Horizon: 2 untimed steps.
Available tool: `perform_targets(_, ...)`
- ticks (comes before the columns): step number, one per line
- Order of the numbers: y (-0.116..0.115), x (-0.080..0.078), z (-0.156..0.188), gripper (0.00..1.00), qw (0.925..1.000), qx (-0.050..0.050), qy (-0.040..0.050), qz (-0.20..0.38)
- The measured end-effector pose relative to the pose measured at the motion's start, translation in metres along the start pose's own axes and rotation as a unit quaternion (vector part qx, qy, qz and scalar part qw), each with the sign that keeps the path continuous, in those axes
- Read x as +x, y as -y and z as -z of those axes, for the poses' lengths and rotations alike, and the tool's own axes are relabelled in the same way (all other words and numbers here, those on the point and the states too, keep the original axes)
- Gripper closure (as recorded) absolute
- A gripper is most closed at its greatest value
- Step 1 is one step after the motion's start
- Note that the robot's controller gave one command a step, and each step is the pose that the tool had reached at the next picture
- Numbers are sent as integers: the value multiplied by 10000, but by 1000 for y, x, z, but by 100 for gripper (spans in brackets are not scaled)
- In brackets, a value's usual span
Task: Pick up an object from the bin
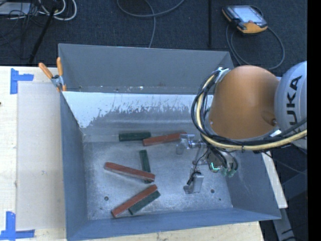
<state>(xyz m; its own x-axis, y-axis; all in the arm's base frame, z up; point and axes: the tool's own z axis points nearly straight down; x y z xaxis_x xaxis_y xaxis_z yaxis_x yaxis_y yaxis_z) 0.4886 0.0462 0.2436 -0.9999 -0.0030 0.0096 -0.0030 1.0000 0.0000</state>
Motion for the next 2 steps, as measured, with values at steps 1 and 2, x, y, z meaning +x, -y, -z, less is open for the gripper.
perform_targets(1,0,-1,4,0,10000,-3,39,-8)
perform_targets(2,-12,-17,-40,0,9999,-2,84,108)
